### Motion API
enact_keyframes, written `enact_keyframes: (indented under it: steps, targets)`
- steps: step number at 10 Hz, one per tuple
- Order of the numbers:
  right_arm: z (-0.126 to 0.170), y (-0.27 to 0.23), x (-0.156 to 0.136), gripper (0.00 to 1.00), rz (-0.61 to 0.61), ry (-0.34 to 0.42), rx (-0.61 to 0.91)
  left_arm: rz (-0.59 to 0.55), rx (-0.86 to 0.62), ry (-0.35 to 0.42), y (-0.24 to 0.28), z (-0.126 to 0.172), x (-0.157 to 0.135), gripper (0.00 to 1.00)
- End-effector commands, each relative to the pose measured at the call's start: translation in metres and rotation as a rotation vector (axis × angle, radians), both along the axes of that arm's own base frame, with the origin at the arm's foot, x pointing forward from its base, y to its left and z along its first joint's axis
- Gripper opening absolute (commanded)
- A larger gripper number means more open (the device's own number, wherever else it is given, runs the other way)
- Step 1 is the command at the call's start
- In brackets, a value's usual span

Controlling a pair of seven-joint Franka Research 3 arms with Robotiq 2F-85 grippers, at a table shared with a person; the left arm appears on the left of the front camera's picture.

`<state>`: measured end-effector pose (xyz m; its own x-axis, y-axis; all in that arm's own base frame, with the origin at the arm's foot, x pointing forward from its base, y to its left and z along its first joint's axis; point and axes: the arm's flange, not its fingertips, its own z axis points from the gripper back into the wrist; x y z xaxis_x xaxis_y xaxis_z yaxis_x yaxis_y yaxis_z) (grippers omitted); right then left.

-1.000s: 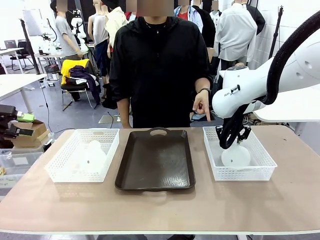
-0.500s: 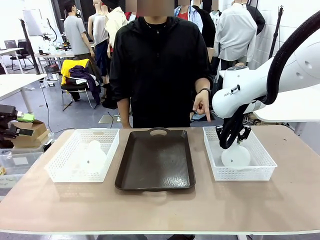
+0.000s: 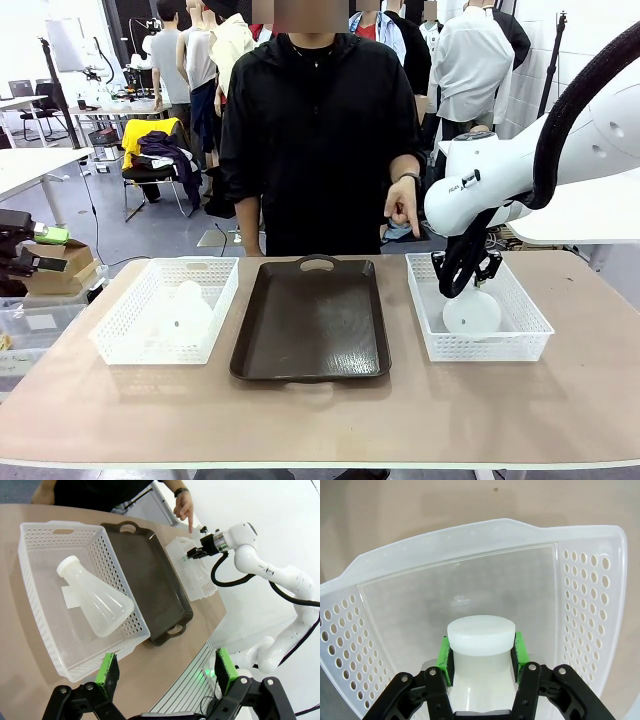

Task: Prepare the laboratory tools.
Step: While moving the picked Big flask to the Handle tray indicated by the person, stop as directed by the person.

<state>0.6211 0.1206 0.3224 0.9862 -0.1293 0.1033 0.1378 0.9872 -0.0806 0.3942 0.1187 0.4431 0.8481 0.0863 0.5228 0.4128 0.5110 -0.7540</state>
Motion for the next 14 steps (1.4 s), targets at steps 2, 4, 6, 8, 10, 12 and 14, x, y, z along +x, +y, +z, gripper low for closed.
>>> enact_keyframes:
  steps: [2, 4, 6, 8, 10, 12, 14]
  targets:
    - [0.0000, 0.0001, 0.0000, 0.00, 0.000, 0.000, -0.001, -0.010, -0.001, -0.011, 0.0014, 0.0003, -0.0017, 1.00]
    - [0.0000, 0.0001, 0.0000, 0.00, 0.000, 0.000, -0.001, -0.010, -0.001, -0.011, 0.0014, 0.0003, -0.0017, 1.00]
    - [0.0000, 0.0001, 0.0000, 0.00, 0.000, 0.000, -0.001, -0.010, -0.001, -0.011, 0.0014, 0.0003, -0.0017, 1.00]
    - [0.0000, 0.0001, 0.0000, 0.00, 0.000, 0.000, -0.001, -0.010, -0.001, -0.011, 0.0014, 0.0003, -0.0017, 1.00]
    - [0.0000, 0.0001, 0.0000, 0.00, 0.000, 0.000, -0.001, -0.010, -0.001, -0.011, 0.0014, 0.0003, -0.0017, 1.00]
    - [0.0000, 0.0001, 0.0000, 0.00, 0.000, 0.000, -0.001, -0.010, -0.001, -0.011, 0.0014, 0.0003, -0.0017, 1.00]
    - [0.0000, 0.0001, 0.0000, 0.00, 0.000, 0.000, -0.001, -0.010, -0.001, -0.011, 0.0014, 0.0003, -0.0017, 1.00]
